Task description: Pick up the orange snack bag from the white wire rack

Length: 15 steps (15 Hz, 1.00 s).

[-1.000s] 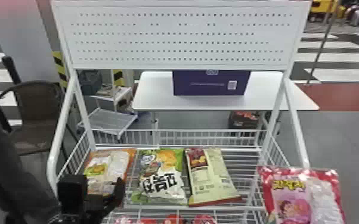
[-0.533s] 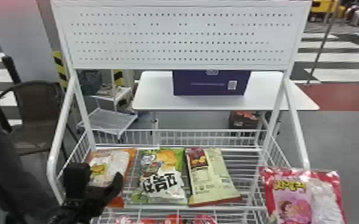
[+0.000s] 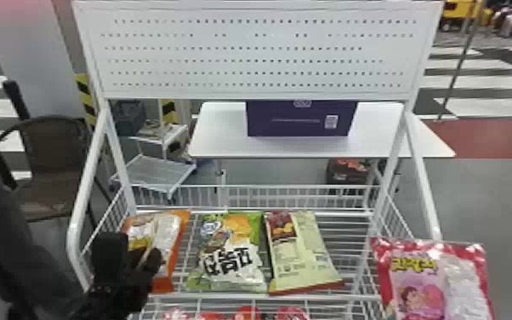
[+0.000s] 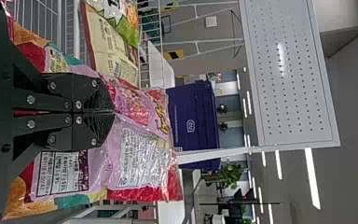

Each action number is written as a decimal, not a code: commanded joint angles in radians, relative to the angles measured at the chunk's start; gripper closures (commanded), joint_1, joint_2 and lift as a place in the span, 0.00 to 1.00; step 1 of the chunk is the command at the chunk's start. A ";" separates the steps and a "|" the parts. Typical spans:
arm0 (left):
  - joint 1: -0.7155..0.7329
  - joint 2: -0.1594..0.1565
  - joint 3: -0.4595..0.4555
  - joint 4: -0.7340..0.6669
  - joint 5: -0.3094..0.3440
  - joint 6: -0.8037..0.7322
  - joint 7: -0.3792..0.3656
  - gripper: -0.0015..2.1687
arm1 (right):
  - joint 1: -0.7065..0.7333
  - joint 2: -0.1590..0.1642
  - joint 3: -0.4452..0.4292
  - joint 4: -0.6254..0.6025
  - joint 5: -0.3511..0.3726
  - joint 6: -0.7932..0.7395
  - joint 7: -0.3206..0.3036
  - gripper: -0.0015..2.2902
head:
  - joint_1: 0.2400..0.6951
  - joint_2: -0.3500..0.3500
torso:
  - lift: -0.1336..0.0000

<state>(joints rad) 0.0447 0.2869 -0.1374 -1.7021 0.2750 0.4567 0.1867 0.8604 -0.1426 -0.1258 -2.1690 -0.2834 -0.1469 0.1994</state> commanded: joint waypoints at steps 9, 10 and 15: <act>0.219 0.000 0.082 -0.263 0.058 -0.068 0.014 0.77 | 0.005 -0.003 0.000 -0.006 0.000 -0.001 0.000 0.94 | 0.57 0.50 | 1.00; 0.294 -0.002 0.105 -0.327 0.059 -0.123 0.016 0.77 | 0.006 -0.003 -0.003 -0.006 0.000 -0.001 0.000 0.94 | 0.57 0.50 | 1.00; 0.601 -0.002 0.154 -0.481 0.061 -0.479 0.033 0.77 | 0.000 -0.003 0.008 -0.005 0.000 -0.001 0.000 0.94 | 0.57 0.50 | 1.00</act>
<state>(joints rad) 0.5795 0.2853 0.0139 -2.1657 0.3360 0.0863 0.2165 0.8630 -0.1458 -0.1231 -2.1744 -0.2838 -0.1481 0.1994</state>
